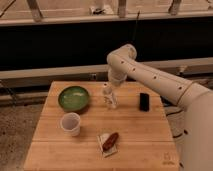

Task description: Knock the bottle over

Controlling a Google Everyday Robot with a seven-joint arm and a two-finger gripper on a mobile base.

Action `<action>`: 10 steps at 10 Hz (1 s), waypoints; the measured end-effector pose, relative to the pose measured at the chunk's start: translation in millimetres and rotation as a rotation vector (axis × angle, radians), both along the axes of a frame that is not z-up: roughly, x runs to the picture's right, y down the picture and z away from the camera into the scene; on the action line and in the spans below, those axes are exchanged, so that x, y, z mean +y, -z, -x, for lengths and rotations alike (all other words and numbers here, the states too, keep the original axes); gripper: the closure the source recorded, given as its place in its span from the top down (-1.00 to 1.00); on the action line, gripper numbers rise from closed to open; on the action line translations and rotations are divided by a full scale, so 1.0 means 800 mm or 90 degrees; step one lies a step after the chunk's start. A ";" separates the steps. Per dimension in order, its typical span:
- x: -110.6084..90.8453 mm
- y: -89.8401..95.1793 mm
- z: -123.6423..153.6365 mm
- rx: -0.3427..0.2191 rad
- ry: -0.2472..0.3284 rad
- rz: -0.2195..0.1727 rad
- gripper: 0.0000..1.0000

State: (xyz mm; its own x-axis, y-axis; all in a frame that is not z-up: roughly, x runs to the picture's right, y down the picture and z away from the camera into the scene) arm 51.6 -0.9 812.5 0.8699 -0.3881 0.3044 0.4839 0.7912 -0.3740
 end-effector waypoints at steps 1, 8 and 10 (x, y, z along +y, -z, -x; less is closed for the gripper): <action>0.003 0.004 0.016 -0.006 0.005 0.000 -0.98; 0.011 0.023 0.070 -0.023 0.040 -0.009 -0.98; 0.018 0.024 0.077 -0.028 0.039 -0.003 -0.98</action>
State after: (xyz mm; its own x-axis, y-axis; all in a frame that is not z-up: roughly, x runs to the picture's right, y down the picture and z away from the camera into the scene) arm -10.0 13.6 793.1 0.8301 -0.4419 0.3401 0.5476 0.7610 -0.3479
